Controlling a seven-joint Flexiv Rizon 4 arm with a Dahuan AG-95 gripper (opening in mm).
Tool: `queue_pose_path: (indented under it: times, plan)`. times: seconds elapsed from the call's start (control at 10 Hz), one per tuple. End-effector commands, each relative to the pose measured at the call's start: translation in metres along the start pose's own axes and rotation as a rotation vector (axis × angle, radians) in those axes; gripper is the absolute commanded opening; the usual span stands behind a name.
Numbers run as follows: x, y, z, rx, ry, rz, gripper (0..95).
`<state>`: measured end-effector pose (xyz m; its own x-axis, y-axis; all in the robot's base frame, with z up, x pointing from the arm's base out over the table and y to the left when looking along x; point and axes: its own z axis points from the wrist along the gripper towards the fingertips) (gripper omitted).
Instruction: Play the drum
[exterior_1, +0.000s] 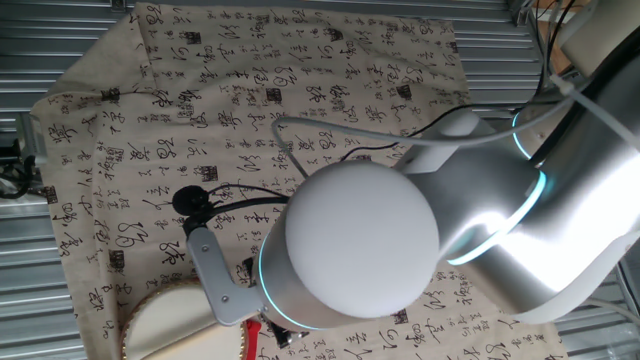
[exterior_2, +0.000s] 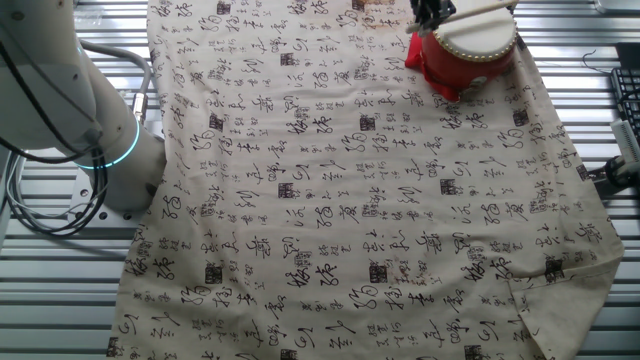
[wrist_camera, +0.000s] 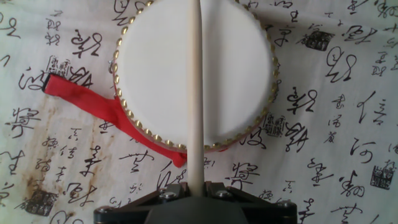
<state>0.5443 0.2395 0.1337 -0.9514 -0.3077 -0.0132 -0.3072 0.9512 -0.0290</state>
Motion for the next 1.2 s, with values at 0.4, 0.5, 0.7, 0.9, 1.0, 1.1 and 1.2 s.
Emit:
queue_pose_path:
  times: [0.4,0.5,0.7,0.9,1.0,1.1,1.2]
  plan:
    - [-0.007,0.000,0.007,0.002,0.004,-0.002,0.0]
    - [-0.007,-0.001,0.008,0.004,0.002,-0.003,0.0]
    - [-0.007,-0.001,0.011,0.007,0.003,-0.005,0.0]
    - [-0.007,-0.001,0.014,0.008,0.003,-0.007,0.0]
    - [-0.007,-0.001,0.015,0.008,0.002,-0.007,0.0]
    - [-0.007,-0.001,0.016,0.009,0.002,-0.007,0.0]
    - [-0.007,-0.001,0.016,0.009,0.002,-0.007,0.0]
